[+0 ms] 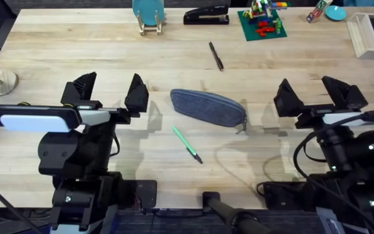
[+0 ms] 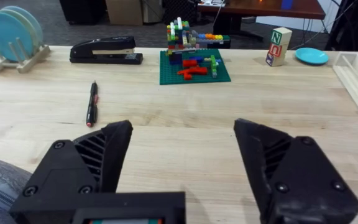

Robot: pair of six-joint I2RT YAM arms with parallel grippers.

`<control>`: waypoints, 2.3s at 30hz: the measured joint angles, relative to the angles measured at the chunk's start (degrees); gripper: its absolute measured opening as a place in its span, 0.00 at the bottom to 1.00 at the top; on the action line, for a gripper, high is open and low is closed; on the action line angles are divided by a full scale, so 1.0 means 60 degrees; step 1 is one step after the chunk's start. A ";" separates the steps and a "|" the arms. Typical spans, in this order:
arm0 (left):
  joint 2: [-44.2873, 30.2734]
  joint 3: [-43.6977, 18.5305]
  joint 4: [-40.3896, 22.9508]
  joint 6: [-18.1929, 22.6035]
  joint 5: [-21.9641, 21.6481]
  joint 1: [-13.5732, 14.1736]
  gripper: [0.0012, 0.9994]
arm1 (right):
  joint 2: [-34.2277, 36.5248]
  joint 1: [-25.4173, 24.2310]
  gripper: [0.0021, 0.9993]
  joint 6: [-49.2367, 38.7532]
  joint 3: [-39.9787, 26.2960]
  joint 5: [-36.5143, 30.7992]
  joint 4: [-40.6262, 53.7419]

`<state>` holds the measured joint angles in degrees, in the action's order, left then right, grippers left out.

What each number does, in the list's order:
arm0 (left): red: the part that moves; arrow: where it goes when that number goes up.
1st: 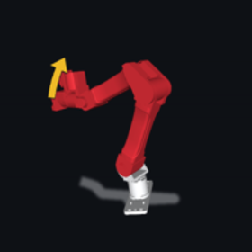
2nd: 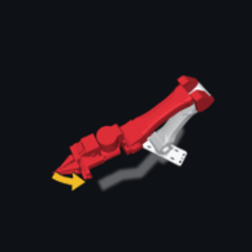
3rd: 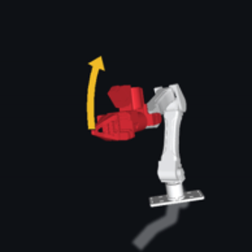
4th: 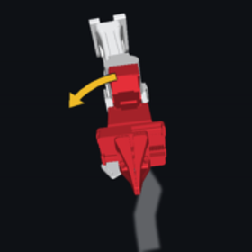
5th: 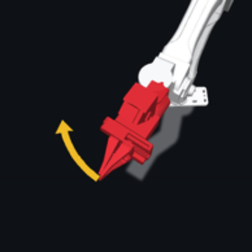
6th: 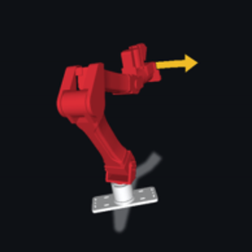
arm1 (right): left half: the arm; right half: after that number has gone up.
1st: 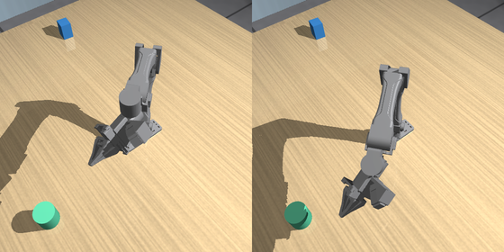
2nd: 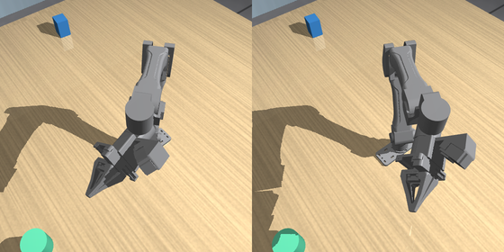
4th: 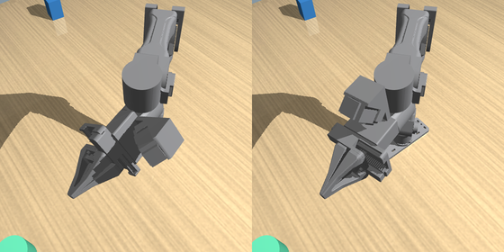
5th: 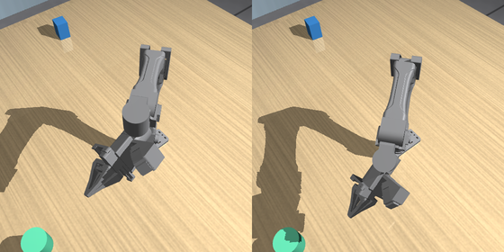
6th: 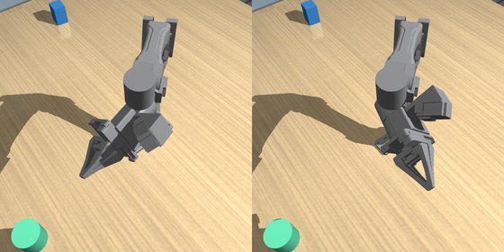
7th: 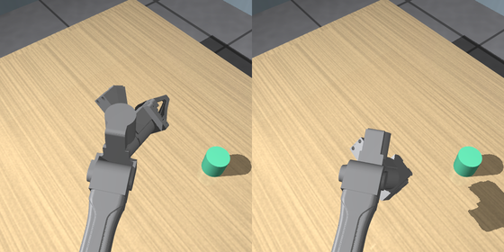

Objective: Unzip the bag, pick up the pens from the table one at a time and place them inside, then zip the bag closed.

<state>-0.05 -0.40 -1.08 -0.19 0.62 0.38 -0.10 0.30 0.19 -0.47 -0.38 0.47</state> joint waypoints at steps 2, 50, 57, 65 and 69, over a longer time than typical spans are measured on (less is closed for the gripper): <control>0.0000 0.0000 0.0000 0.0000 0.0000 0.0000 1.00 | 0.0000 0.0000 1.00 0.0003 0.0000 0.0001 0.0000; -0.4602 -0.4636 -0.1627 0.1002 0.1644 0.0000 0.99 | 0.4037 0.0000 1.00 0.0404 -0.5512 0.0139 0.3552; -0.6566 -0.6294 -0.1730 0.1927 0.3090 0.0003 0.99 | 0.5940 0.0003 1.00 0.0433 -0.7415 0.0748 0.4369; -0.8139 -0.7584 -0.2461 0.3116 0.5424 0.0004 0.99 | 0.7421 0.0004 1.00 0.0506 -0.9380 0.1039 0.5960; -0.8489 -0.7812 -0.2930 0.4121 0.6641 0.0002 0.99 | 0.7645 0.0004 1.00 0.0512 -0.9628 0.1290 0.6080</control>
<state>-50.99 -47.28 -18.66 24.54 40.47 0.39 45.77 0.32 3.26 -58.24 7.36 36.95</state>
